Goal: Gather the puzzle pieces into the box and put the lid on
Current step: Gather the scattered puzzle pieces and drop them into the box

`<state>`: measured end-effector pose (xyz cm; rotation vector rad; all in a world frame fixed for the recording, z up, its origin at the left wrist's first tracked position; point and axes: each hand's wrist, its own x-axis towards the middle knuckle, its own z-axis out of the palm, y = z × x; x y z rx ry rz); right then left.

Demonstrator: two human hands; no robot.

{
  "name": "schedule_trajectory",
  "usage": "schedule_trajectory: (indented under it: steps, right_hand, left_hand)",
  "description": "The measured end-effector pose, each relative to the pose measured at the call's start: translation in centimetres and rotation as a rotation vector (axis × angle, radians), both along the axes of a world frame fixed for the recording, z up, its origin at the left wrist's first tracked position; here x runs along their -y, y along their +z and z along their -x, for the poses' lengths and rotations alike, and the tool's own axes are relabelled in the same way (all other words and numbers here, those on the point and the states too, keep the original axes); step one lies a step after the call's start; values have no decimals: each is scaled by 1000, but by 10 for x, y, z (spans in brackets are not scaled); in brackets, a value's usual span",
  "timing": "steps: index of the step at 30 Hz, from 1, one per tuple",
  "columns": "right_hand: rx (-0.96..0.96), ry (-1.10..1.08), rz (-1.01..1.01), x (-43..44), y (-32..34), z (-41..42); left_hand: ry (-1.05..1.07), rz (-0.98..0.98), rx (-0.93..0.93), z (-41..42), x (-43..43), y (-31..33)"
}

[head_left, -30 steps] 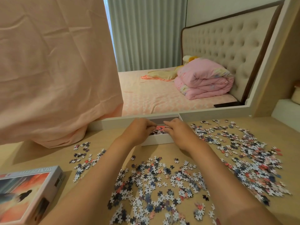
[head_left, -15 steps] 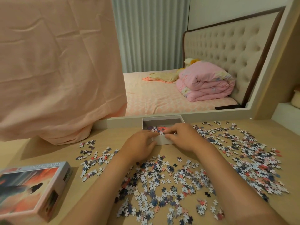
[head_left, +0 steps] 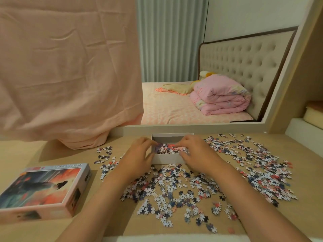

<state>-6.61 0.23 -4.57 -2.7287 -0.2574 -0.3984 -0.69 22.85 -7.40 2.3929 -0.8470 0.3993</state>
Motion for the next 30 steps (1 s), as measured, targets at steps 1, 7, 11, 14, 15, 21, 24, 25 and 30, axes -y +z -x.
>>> schedule_trajectory:
  steps: [1,7,11,14,15,21,24,25,30]
  right_hand:
    - [40,14,-6,-4,2,5]
    - [-164,141,156,-31,-22,18]
    - [-296,130,158,-30,-34,19]
    - [-297,142,69,-23,-30,23]
    - [-287,136,43,-20,-27,24]
    - [-460,25,168,-10,-23,34]
    - [-462,-5,232,-14,-26,34]
    - [-442,2,197,-15,-27,33]
    - [-379,-4,63,-20,-32,29]
  left_hand:
    - [38,-1,-5,4,-4,0]
    - [111,-364,-245,19,-11,-18]
    - [61,-411,-338,23,-17,-20]
    - [20,-385,-265,26,-19,-14]
    - [3,-380,-249,27,-18,-13]
    - [-93,-479,-169,40,-4,-19]
    - [-89,-449,-114,38,-1,-23]
    - [-92,-424,-110,37,-1,-24]
    - [-120,-296,-114,38,3,-27]
